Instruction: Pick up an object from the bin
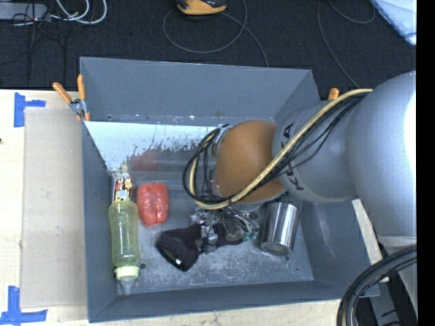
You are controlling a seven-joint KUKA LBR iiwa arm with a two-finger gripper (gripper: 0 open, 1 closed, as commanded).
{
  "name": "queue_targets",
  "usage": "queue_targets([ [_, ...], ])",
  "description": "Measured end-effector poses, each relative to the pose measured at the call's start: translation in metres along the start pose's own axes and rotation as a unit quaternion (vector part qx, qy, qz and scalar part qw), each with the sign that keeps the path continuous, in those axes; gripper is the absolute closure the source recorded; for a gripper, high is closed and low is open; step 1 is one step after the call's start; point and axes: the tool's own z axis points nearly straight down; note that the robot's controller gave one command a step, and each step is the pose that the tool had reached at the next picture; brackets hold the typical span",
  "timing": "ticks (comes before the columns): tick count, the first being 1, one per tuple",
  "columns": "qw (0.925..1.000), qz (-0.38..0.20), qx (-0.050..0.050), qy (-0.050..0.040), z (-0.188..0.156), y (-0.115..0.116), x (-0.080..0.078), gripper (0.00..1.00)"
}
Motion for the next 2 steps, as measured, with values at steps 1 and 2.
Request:
queue_targets([
  [1, 1.0000, 0.000, 0.000, 0.0008, -0.004, 0.000, 0.001, 1.00],
  [2, 1.0000, 0.000, 0.000, 0.0016, -0.020, 0.000, 0.001, 1.00],
])
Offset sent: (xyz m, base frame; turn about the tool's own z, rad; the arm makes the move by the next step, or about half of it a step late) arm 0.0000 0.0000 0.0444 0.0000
